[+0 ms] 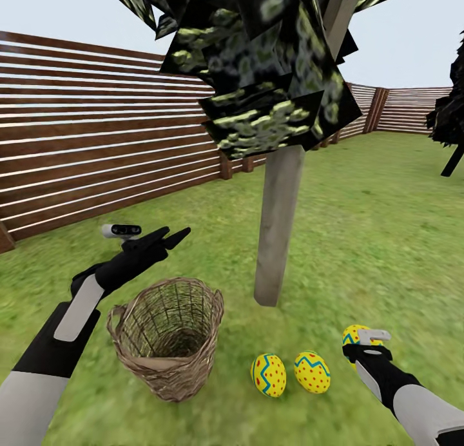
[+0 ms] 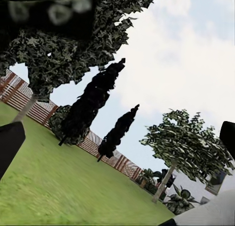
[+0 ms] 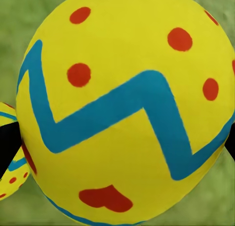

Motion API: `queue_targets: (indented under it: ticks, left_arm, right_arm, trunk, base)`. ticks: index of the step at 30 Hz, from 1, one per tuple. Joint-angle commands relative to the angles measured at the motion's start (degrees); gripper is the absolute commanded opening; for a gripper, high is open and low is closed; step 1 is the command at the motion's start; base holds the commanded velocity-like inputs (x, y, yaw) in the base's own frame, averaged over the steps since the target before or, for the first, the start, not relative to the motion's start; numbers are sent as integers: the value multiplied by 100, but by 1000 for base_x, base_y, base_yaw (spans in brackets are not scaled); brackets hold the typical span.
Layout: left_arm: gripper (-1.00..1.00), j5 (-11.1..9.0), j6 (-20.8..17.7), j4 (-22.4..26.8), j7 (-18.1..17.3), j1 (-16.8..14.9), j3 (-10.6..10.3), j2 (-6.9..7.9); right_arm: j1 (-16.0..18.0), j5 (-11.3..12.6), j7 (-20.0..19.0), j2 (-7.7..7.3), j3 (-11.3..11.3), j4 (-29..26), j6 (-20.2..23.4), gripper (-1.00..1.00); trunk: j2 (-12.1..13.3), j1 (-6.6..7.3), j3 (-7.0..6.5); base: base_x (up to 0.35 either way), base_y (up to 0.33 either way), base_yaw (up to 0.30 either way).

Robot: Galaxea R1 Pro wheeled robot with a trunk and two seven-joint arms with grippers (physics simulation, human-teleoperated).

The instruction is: Take the three Easter eggs out of the wicker basket on the lawn in the garden, then place them on the lawn next to a single tree (choose any tree) so that all three eggs are next to the same tree and none are left in the basket.

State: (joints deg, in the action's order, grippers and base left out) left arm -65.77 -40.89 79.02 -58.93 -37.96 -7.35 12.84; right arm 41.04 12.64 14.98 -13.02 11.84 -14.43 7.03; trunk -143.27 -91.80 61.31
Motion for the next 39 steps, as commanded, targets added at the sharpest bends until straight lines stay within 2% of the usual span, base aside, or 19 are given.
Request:
queue_targets:
  ticks: [1,4,12,13,16,17,22,31,34,36,39]
  left_arm:
    - [100,44,-42,5,4,-7,-12,-15]
    - [100,126,-42,15,3,-5,-10,-34]
    - [100,136,-36,-13,-4,-6,-3,-18]
    - [100,136,-37,-12,-4,-7,-3,-18]
    - [100,135,-35,-6,-6,-9,-3,-18]
    - [100,134,-37,-3,-10,-7,-3,-18]
    - [100,134,-37,13,-20,-5,5,-3]
    - [100,134,-40,65,-35,-8,-3,-9]
    - [100,134,-36,70,-32,-6,-3,-17]
    - [100,134,-36,70,-40,-9,-3,-15]
    - [100,94,-34,61,-70,-10,-2,-7]
  right_arm:
    - [1,54,14,-6,46,-15,35,-100]
    - [1,54,14,1,46,-17,36,-100]
    - [1,44,7,1,51,-56,36,-100]
    - [1,34,6,1,83,-64,30,-100]
    - [1,-40,10,1,540,-69,-106,-100]
    - [1,-46,11,6,591,-69,-127,-100]
    - [1,-51,9,8,651,-69,-297,-100]
    - [9,-53,5,10,685,-174,-307,-100]
    - [46,-59,5,170,695,-178,-307,-100]
    - [52,-182,5,267,701,-147,-310,-100]
    - [53,-319,8,304,697,-132,-407,-100]
  trunk:
    - [-4,-1,28]
    - [-8,-9,94]
    - [-19,-29,272]
    - [-20,-32,294]
    - [-24,-40,360]
    - [-25,-42,382]
    - [-32,-55,493]
    - [-44,-78,693]
    - [-48,-86,759]
    - [-49,-89,781]
    - [-49,-89,781]
  base:
    - [0,0,0]
    - [0,0,0]
    - [0,0,0]
    - [0,0,0]
    - [0,0,0]
    - [0,0,0]
    - [0,0,0]
    - [0,0,0]
    - [0,0,0]
    - [0,0,0]
    - [0,0,0]
